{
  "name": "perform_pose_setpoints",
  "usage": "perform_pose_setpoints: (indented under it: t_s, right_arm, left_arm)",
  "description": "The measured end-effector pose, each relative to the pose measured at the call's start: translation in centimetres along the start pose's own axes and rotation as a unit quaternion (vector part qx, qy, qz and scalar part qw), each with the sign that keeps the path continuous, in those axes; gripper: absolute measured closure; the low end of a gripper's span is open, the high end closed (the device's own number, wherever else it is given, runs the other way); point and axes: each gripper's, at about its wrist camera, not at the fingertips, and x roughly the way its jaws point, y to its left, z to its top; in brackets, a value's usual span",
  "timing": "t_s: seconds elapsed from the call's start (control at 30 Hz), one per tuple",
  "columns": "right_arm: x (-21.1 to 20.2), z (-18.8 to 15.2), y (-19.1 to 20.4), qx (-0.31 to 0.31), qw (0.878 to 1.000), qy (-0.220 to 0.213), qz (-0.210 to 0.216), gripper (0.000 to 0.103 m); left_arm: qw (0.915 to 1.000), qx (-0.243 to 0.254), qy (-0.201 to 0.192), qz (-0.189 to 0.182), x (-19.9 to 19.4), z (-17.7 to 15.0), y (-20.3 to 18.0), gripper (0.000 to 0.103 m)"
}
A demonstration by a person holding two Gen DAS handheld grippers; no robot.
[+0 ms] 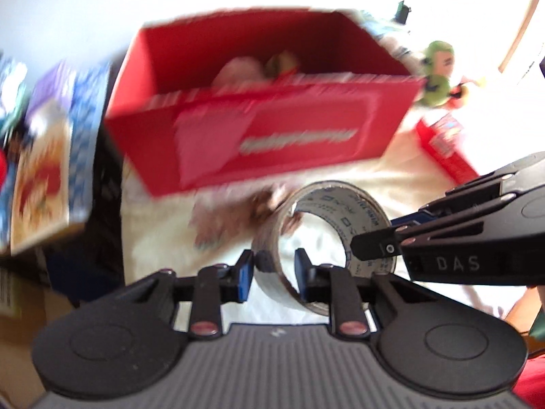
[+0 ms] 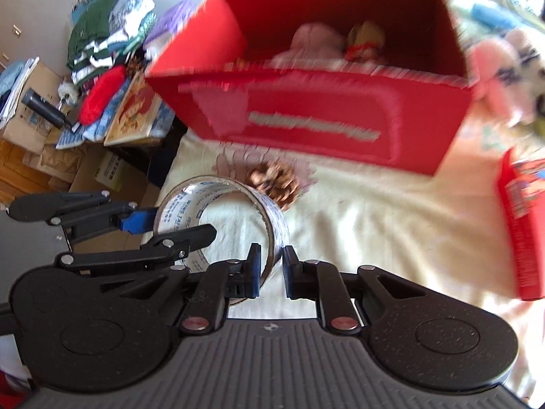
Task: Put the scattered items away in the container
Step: 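Grasp the clear tape roll by its rim with the right gripper and lift, then carry the tape roll with the right gripper over the red box and lower it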
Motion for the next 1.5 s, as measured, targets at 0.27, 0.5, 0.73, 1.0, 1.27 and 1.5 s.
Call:
perform_pose_setpoints:
  t_s: [0.27,0.5,0.73,1.0,1.27,1.5]
  right_arm:
    - [-7.1,4.2,-0.6,-0.019,0.994,-0.097,-0.045,0.088]
    - [-7.4,10.6,-0.8,-0.024,0.985,-0.157,-0.066,0.089]
    - [-3.3,14.5,-2.6,-0.001,0.991,-0.115,-0.065,0.091]
    - [1.9,17.4,-2.9,-0.023,0.997,-0.061,-0.041,0.092]
    - [8.1,20.6,-2.6,-0.046,0.998,-0.032,0.032,0.094]
    - [12.2,22.2,-2.9,-0.079,0.994,-0.011,0.069,0.095]
  left_arm:
    - [0.9942,0.037,-0.090,-0.047,-4.1,7.4,-0.2,0.080]
    - [0.9937,0.027,-0.101,-0.041,-3.1,14.7,2.4,0.081]
    - [0.9977,0.004,-0.043,-0.053,1.3,17.1,4.4,0.080]
    - [0.9993,-0.031,-0.016,-0.010,5.2,18.1,6.9,0.081]
    - [0.9951,-0.050,0.011,0.084,8.5,18.4,9.9,0.081]
    - [0.9890,-0.054,0.030,0.135,11.6,18.6,10.9,0.080]
